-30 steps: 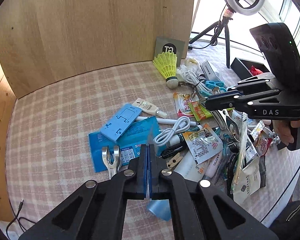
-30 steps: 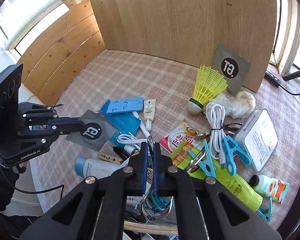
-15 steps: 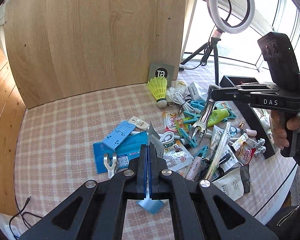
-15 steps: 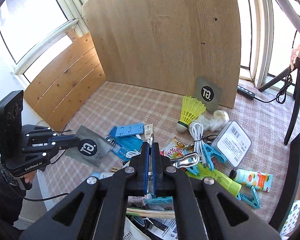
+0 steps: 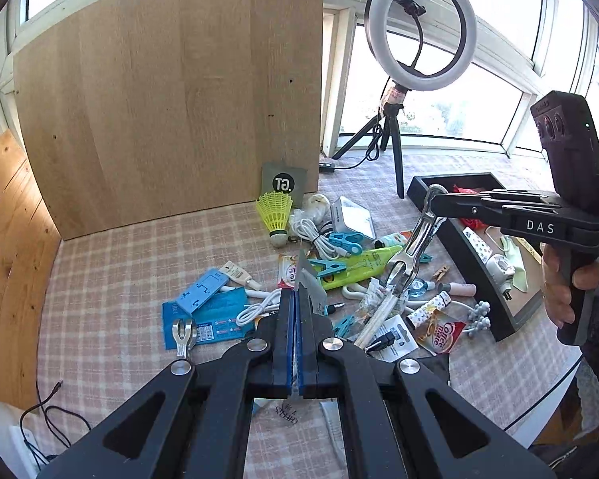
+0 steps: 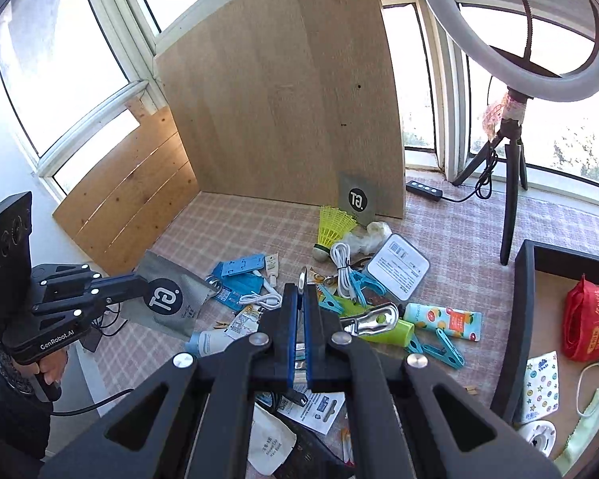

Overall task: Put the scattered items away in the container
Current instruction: 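Carry the grey card and silver clip into the black tray and open both tools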

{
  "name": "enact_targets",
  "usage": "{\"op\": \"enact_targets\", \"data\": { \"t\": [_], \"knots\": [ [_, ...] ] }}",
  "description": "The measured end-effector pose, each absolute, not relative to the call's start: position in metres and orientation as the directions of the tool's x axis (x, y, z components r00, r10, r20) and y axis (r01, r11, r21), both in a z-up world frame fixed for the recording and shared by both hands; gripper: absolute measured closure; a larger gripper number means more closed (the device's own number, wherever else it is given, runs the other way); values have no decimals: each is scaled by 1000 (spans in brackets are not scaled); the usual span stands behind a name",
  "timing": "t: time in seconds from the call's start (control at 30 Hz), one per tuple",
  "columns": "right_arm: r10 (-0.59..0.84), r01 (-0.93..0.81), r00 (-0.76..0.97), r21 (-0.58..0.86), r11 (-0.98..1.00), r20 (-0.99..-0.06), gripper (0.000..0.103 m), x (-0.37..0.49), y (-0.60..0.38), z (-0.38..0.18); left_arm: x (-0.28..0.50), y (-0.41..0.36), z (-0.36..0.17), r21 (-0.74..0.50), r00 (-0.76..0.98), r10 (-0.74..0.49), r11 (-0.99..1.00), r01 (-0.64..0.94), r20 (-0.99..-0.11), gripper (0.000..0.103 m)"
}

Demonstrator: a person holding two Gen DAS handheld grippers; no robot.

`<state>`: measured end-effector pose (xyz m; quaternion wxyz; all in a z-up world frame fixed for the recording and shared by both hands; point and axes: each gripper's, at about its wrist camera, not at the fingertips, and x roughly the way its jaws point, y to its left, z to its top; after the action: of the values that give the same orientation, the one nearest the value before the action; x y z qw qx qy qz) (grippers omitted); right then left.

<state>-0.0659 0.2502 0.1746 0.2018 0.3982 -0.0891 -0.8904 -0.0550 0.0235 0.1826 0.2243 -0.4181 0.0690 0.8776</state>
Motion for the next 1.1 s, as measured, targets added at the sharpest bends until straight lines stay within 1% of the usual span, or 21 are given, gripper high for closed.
{"op": "enact_targets", "data": {
  "t": [0.2, 0.4, 0.77, 1.1],
  "knots": [
    [-377, 228, -644, 304, -925, -666, 100, -41, 288, 190, -38, 62, 191, -59, -550, 355, -874, -482, -756, 103],
    [-313, 155, -663, 285, -946, -680, 100, -16, 336, 193, -26, 114, 194, -80, -526, 395, -848, -523, -753, 103],
    [-192, 13, -681, 251, -968, -706, 100, 25, 440, 187, -12, 238, 187, -108, -453, 467, -777, -620, -759, 103],
    [-118, -88, -672, 237, -967, -731, 100, 51, 514, 174, 1, 322, 179, -106, -405, 497, -722, -684, -767, 103]
  ]
}}
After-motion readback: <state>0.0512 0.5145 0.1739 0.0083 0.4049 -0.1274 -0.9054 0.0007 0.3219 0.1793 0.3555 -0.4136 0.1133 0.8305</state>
